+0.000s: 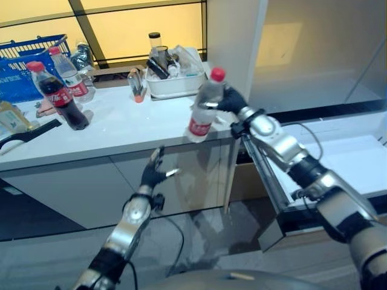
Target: Take the drinks into the refrigerator
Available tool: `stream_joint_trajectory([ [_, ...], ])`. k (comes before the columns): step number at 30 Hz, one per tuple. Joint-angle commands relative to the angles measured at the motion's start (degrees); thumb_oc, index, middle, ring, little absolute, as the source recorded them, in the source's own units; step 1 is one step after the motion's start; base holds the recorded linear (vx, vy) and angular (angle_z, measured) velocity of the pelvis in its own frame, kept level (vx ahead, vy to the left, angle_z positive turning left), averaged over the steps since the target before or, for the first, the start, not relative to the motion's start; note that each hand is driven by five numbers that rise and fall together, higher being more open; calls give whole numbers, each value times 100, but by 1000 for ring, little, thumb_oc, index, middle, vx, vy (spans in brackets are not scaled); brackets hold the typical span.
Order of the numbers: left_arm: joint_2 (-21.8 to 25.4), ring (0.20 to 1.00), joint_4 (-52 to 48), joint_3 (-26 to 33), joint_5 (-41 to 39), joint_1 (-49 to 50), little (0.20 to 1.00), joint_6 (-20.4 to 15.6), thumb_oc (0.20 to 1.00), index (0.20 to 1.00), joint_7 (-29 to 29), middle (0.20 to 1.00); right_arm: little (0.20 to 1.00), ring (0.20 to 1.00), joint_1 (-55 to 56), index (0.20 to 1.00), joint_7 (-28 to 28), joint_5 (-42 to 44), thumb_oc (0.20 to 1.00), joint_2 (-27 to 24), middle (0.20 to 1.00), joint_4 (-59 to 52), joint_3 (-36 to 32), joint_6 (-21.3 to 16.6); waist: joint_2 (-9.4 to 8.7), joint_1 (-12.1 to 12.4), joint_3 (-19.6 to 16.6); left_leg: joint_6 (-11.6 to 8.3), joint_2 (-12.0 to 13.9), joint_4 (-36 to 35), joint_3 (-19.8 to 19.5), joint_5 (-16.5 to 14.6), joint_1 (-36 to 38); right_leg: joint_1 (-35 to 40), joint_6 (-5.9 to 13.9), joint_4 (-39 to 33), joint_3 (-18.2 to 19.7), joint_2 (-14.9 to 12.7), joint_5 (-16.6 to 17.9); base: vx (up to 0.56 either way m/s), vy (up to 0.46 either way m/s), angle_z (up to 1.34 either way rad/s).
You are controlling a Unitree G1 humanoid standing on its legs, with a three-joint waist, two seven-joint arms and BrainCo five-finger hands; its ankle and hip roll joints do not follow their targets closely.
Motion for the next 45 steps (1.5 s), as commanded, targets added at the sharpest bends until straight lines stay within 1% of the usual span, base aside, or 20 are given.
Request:
stream_joint_trajectory([
  [1,212,1000,-221,106,-165,-451,1000,-287,1000,1000,-178,1000,200,200,-581,200,-87,248,200,114,200,-481,-792,-714,-433,73,-40,281,-316,16,266,-597,263,96,189,57,292,-73,-316,-10,2,-6],
  [7,304,1000,-593,272,-317,-158,1000,-284,1000,1000,-445,1000,200,200,-143,200,-51,199,200,-459,200,-1090,-1357,-848,-452,28,-13,295,-318,21,316,-610,250,57,217,57,343,-73,-293,-6,10,-5],
  [8,283,1000,-670,362,-395,-66,1000,-262,1000,1000,-521,1000,200,200,93,200,-3,247,200,-678,200,-1412,-1661,-927,-459,-12,-2,297,-315,19,331,-616,249,43,229,57,357,-70,-290,-1,8,-3],
  [10,260,1000,-675,391,-401,-31,1000,-253,1000,1000,-539,1000,200,200,308,200,18,286,200,-790,200,-1609,-1861,-959,-463,-22,-3,297,-317,18,339,-621,250,38,233,57,360,-71,-290,-1,12,-4],
  [11,209,1000,-691,503,-459,57,1000,-242,1000,1000,-581,1000,200,200,657,200,33,325,200,-985,200,-1900,-2251,-1038,-458,-70,7,301,-318,18,353,-627,244,33,243,57,367,-68,-287,0,0,0],
  [12,218,1000,-694,489,-461,60,1000,-240,1000,1000,-583,1000,200,200,701,200,34,324,200,-988,200,-1930,-2284,-1028,-465,-57,0,301,-318,18,352,-628,244,34,243,57,366,-67,-287,0,0,0],
  [17,72,1000,-694,744,-492,305,1000,-187,1000,1000,-649,1000,200,200,1941,200,19,422,200,-1082,200,-2524,-3492,-1195,-469,-160,-5,318,-322,15,361,-655,233,-3,258,57,399,-63,-289,7,3,-4],
  [19,-26,1000,-623,875,-487,442,1000,-133,1000,1000,-683,1000,200,200,2526,200,-113,425,200,-1072,200,-2490,-4153,-1267,-455,-241,7,324,-322,15,382,-665,222,-27,270,57,423,-61,-286,11,6,-7],
  [20,-19,1000,-625,859,-487,445,1000,-132,1000,1000,-685,1000,200,200,2561,200,-111,425,200,-1068,200,-2507,-4180,-1264,-459,-225,-1,324,-322,15,382,-666,221,-29,270,57,423,-60,-286,6,4,-8],
  [25,-45,1000,-525,982,-482,580,1000,-93,1000,1000,-724,1000,200,200,3328,200,-487,274,200,-1111,200,-1976,-5053,-1276,-456,-320,13,325,-316,16,420,-680,203,-73,276,57,478,-55,-278,-2,-2,-6],
  [27,-24,1000,-554,1031,-478,632,1000,-86,1000,1000,-752,1000,200,200,3535,200,-592,79,200,-1195,200,-1700,-5242,-1196,-457,-349,17,324,-316,17,419,-683,200,-80,276,57,498,-50,-281,2,-4,-2],
  [28,-6,1000,-581,1027,-485,665,1000,-88,1000,1000,-760,1000,200,200,3668,200,-689,35,200,-1217,200,-1246,-5309,-1140,-457,-356,22,322,-317,16,416,-684,201,-88,273,57,503,-45,-282,2,-5,-5],
  [29,-6,1000,-584,1023,-486,667,1000,-87,1000,1000,-759,1000,200,200,3657,200,-686,39,200,-1228,200,-1216,-5300,-1157,-456,-351,19,322,-317,16,417,-685,201,-88,273,57,504,-45,-283,-1,-8,-7],
  [33,135,1000,-802,1002,-551,752,1000,-38,1000,1000,-898,1000,200,200,3694,200,-961,-380,200,-1345,200,-277,-5230,-925,-438,-348,42,314,-315,14,420,-678,184,-104,282,57,492,-45,-280,-9,-8,-7],
  [34,207,1000,-888,962,-524,767,1000,-43,1000,1000,-928,1000,200,200,3641,200,-1005,-356,200,-1327,200,18,-5165,-884,-435,-341,50,316,-319,15,413,-679,182,-108,282,57,495,-45,-275,-5,-4,-4],
  [35,369,1000,-1098,883,-515,779,1000,-53,1000,1000,-1013,1000,200,200,3543,200,-1068,-674,200,-1454,200,565,-4999,-718,-432,-308,67,314,-325,16,407,-674,174,-113,284,57,484,-44,-276,0,0,0],
  [36,370,1000,-1112,894,-519,789,1000,-45,1000,1000,-1014,1000,200,200,3500,200,-1069,-675,200,-1465,200,612,-4964,-738,-431,-314,68,314,-325,16,410,-676,175,-114,284,57,487,-44,-276,0,0,0],
  [37,506,1000,-1324,820,-607,813,1000,-72,1000,1000,-1089,1000,200,200,3264,200,-1026,-700,200,-1566,200,1298,-4665,-610,-431,-265,92,311,-330,15,394,-666,169,-113,283,57,475,-44,-276,0,0,0],
  [39,590,1000,-1457,790,-622,834,1000,-83,1000,1000,-1127,1000,200,200,3096,200,-988,-750,200,-1602,200,1650,-4443,-567,-428,-246,113,308,-333,15,389,-657,161,-115,284,57,463,-43,-278,0,0,0],
  [45,867,1000,-2061,604,-851,995,1000,-93,1000,1000,-1349,1000,200,200,1875,200,-745,-1361,200,-1892,200,3202,-3085,-255,-424,-111,262,306,-358,21,340,-596,56,-195,278,57,425,-68,-236,-19,-1,1],
])
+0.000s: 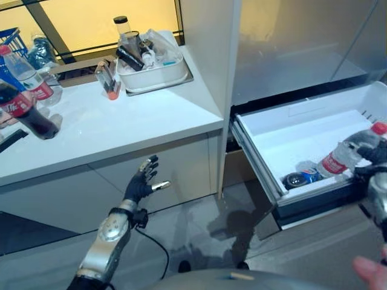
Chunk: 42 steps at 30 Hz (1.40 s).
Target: Take the drinks into the refrigerator
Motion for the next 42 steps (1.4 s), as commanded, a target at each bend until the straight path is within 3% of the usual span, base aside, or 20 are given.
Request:
stream_joint_trajectory([
  [1,449,1000,-671,-202,-334,13,1000,-300,1000,1000,-190,1000,200,200,-1369,200,23,-655,200,-548,200,898,687,-53,-400,195,-79,264,-330,24,1,-443,4,-56,239,54,60,-57,-225,-61,2,0],
  [4,503,1000,-801,-257,-384,47,1000,-318,1000,1000,-226,1000,200,200,-2005,200,47,-872,200,-604,200,1535,1198,-3,-387,220,3,263,-347,30,-16,-404,-84,-126,240,54,25,-65,-198,-37,-1,7],
  [7,695,1000,-1046,-399,-469,42,1000,-352,1000,1000,-299,1000,200,200,-3165,200,80,-1855,200,-745,200,2450,2334,143,-374,362,253,253,-387,41,-88,-267,-338,-321,247,54,-60,-90,-124,-95,-2,11],
  [10,789,1000,-1203,-386,-394,24,1000,-402,1000,1000,-268,1000,200,200,-3882,200,41,-2427,200,-728,200,2653,2975,195,-326,420,440,248,-404,47,-146,-157,-561,-532,245,54,-110,-104,-55,-90,-2,19],
  [16,918,1000,-1437,-438,-78,-184,1000,-598,1000,1000,-66,1000,200,200,-4315,200,-33,-3639,200,-601,200,2819,3835,275,-266,584,940,245,-462,70,-269,25,-960,-890,216,131,-209,-132,29,-92,-9,15],
  [20,750,1000,-1436,-529,1,-384,1000,-673,1000,1000,58,1000,200,200,-4230,200,42,-4292,200,-262,200,2930,4169,312,-154,655,1310,256,-484,90,-377,161,-1228,-1191,168,322,-294,-174,27,-99,-8,16],
  [22,634,1000,-1422,-609,60,-558,1000,-701,1000,1000,146,1000,404,404,-4093,404,104,-4564,404,56,404,2986,4287,324,-103,719,1484,260,-484,104,-423,220,-1361,-1316,157,391,-321,-200,26,-84,-23,16],
  [23,602,1000,-1420,-630,111,-639,1000,-729,1000,1000,197,1000,561,561,-4070,561,87,-4579,561,254,561,2995,4270,350,-76,752,1561,262,-482,107,-448,252,-1420,-1384,149,419,-335,-208,31,-74,-25,6],
  [24,578,1000,-1436,-608,170,-719,1000,-752,1000,1000,299,1000,915,915,-4066,915,87,-4605,915,493,915,2892,4295,376,-61,770,1645,261,-480,109,-464,292,-1488,-1465,138,442,-330,-209,46,-77,-20,2],
  [25,459,1000,-1408,-585,255,-835,1000,-762,1000,1000,407,1000,1000,1000,-3904,1000,106,-4586,1000,808,1000,2738,4259,350,-47,769,1737,255,-463,108,-465,330,-1558,-1534,138,439,-322,-211,74,-61,-28,1],
  [33,374,1000,-1489,-570,545,-1299,1000,-767,1000,1000,580,1000,1000,1000,-3622,1000,256,-4317,1000,1677,1000,2587,4085,313,-31,788,1985,225,-452,90,-449,406,-1763,-1679,149,316,-303,-195,169,-9,-5,0],
  [37,323,1000,-1457,-577,613,-1483,1000,-765,1000,1000,664,1000,1000,1000,-3652,1000,254,-3874,1000,1676,1000,2392,3915,232,-46,732,2025,219,-451,85,-432,398,-1759,-1662,154,273,-288,-200,178,-2,2,-1],
  [41,317,1000,-1448,-634,600,-1730,1000,-732,1000,1000,670,1000,1000,1000,-3481,1000,-42,-2558,1000,1372,1000,1880,3158,14,-111,556,1961,228,-460,81,-384,324,-1676,-1570,163,229,-227,-199,165,-3,3,-1],
  [42,324,1000,-1446,-647,598,-1737,1000,-732,1000,1000,670,1000,1000,1000,-3462,1000,-41,-2552,1000,1362,1000,1862,3142,20,-113,570,1968,228,-460,82,-381,321,-1666,-1560,163,227,-225,-199,164,0,0,0],
])
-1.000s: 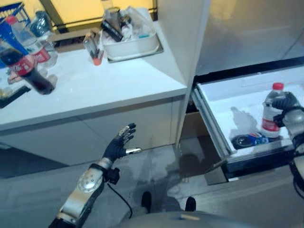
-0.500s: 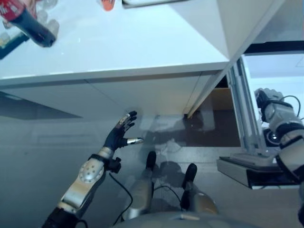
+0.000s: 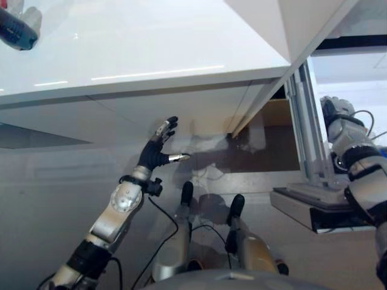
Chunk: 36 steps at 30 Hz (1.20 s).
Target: Take the drinks into the refrigerator
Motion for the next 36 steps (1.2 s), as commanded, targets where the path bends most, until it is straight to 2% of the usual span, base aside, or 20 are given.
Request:
stream_joint_trajectory([
  [1,-30,1000,-722,43,172,-164,1000,-340,1000,1000,28,1000,1000,1000,174,1000,124,1078,1000,704,1000,-502,19,-548,-110,-37,301,287,-424,-59,208,-153,76,-195,262,200,352,-204,-138,0,0,0],
  [4,-20,1000,-621,36,-10,-131,1000,-322,1000,1000,-57,1000,1000,1000,561,1000,-59,1852,1000,352,1000,-990,-697,-684,-132,-146,175,299,-434,-65,241,-224,197,-94,260,208,366,-213,-187,0,0,0],
  [8,-20,1000,-524,36,-93,-44,1000,-309,1000,1000,-122,1000,1000,1000,957,1000,-165,2155,1000,100,1000,-1513,-1158,-764,-143,-210,91,310,-436,-63,265,-276,283,-40,259,227,376,-213,-224,14,20,-5],
  [9,-12,1000,-442,90,-124,32,1000,-274,1000,1000,-195,1000,1000,1000,1275,1000,-238,2431,1000,-37,1000,-1998,-1545,-864,-150,-312,1,328,-437,-64,285,-329,351,5,255,245,410,-205,-258,37,23,-5],
  [12,54,1000,-309,131,-100,161,1000,-220,1000,1000,-312,1000,1000,1000,1983,1000,-292,2720,1000,-181,1000,-2919,-2333,-981,-174,-391,-162,352,-446,-63,334,-411,486,108,258,231,445,-193,-298,46,22,1],
  [15,83,1000,-256,250,-158,306,1000,-142,1000,1000,-439,1000,1000,1000,2610,1000,-234,2827,1000,-293,1000,-3833,-2919,-1056,-220,-488,-351,380,-440,-57,400,-503,630,188,256,266,512,-158,-365,62,10,-4],
  [19,124,1000,-225,344,-241,523,1000,-13,1000,1000,-701,1000,1000,1000,3312,1000,-59,3149,1000,-460,1000,-4346,-3646,-1107,-259,-647,-730,394,-392,-51,510,-704,983,426,231,411,619,-122,-565,133,13,-7],
  [22,111,1000,-231,363,-300,617,1000,57,1000,1000,-781,1000,1000,1000,3473,1000,-40,3362,1000,-493,1000,-4434,-3886,-1132,-261,-688,-867,396,-366,-43,563,-810,1178,600,232,394,666,-98,-620,105,8,-17],
  [29,-30,1000,-192,534,-568,900,1000,257,1000,1000,-1013,1000,1000,1000,4378,1000,-4,3838,1000,-386,1000,-4921,-4942,-1231,-251,-926,-1344,382,-270,-72,759,-1018,1695,1128,266,208,832,-21,-738,124,1,-26],
  [36,-182,1000,-6,638,-680,1052,1000,405,1000,1000,-1143,1000,1000,1000,5121,1000,-153,4055,1000,-146,1000,-4884,-5885,-1334,-245,-1176,-1683,391,-240,-96,896,-1062,1837,1240,297,90,1012,8,-669,49,-1,-14],
])
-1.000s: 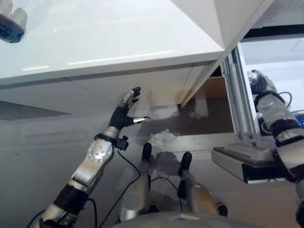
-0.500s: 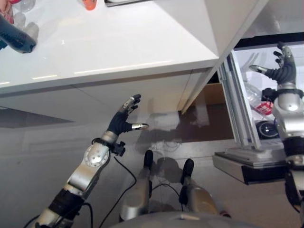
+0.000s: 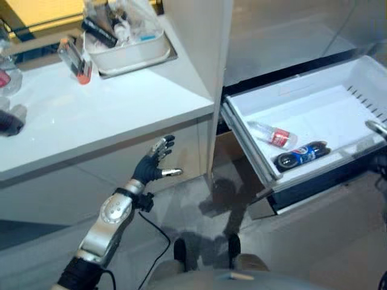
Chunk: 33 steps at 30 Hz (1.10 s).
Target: Take the drinks into the refrigerator
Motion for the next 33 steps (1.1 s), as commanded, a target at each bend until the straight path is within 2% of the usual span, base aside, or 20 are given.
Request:
stream_joint_trajectory([
  [1,-117,1000,22,192,-232,26,1000,-112,1000,1000,-101,1000,1000,1000,-79,1000,-180,226,1000,-256,1000,13,-517,-459,-79,-77,-514,228,-216,72,60,-569,151,32,135,102,192,111,-492,37,0,-18],
  [4,-180,1000,178,284,-214,93,1000,-100,1000,1000,-110,1000,1000,1000,161,1000,-357,295,1000,-187,1000,397,-932,-525,-62,-193,-640,246,-200,57,157,-662,228,31,176,83,339,133,-502,36,13,-20],
  [7,-192,1000,219,296,-197,104,1000,-105,1000,1000,-101,1000,1000,1000,231,1000,-406,290,1000,-174,1000,540,-1026,-534,-63,-205,-649,249,-194,66,217,-618,216,-9,172,100,378,132,-445,32,14,-19],
  [8,-196,1000,287,388,-162,114,1000,-109,1000,1000,-81,1000,1000,1000,509,1000,-506,171,1000,-150,1000,1128,-1213,-456,-53,-304,-690,255,-178,57,274,-681,260,-16,194,92,475,147,-454,9,11,-16],
  [11,-173,1000,270,441,-148,121,1000,-117,1000,1000,-80,1000,1000,1000,698,1000,-519,-29,1000,-118,1000,1553,-1212,-358,-67,-333,-680,259,-177,68,337,-633,255,-66,196,114,527,146,-382,-15,5,-21],
  [12,-162,1000,241,482,-150,112,1000,-124,1000,1000,-74,1000,200,200,752,200,-501,-105,200,-116,200,1778,-1174,-302,-60,-345,-694,261,-174,57,342,-691,278,-50,209,94,554,157,-416,-8,5,-19],
  [16,-102,1000,-27,664,-191,210,1000,-178,1000,1000,-127,1000,200,200,1190,200,-314,-570,200,236,200,2578,-878,29,-33,-399,-609,277,-168,61,376,-696,279,-97,224,109,590,148,-366,11,7,-7],
  [19,-5,1000,-198,645,-263,254,1000,-185,1000,1000,-203,1000,200,200,1227,200,-212,-807,200,442,200,3146,-520,132,-13,-368,-530,285,-182,63,336,-681,247,-114,226,115,558,125,-362,-15,8,-9],
  [23,133,1000,-314,596,-234,266,1000,-201,1000,1000,-279,1000,200,200,1207,200,-78,-1005,200,536,200,3351,-196,181,3,-340,-473,283,-200,60,301,-669,233,-106,232,110,520,103,-357,0,0,0],
  [28,461,1000,-401,51,-93,196,1000,-268,1000,1000,-469,1000,200,200,394,200,133,-1528,200,481,200,3491,1042,188,77,-121,-269,278,-267,58,206,-611,158,-91,249,93,377,24,-353,-15,5,5],
  [33,644,1000,-282,-426,302,-95,1000,-352,1000,1000,-421,1000,200,200,-770,200,144,-1971,200,201,200,2677,2147,153,183,134,-109,269,-337,54,110,-506,-20,-199,268,67,249,-50,-287,-38,12,11],
])
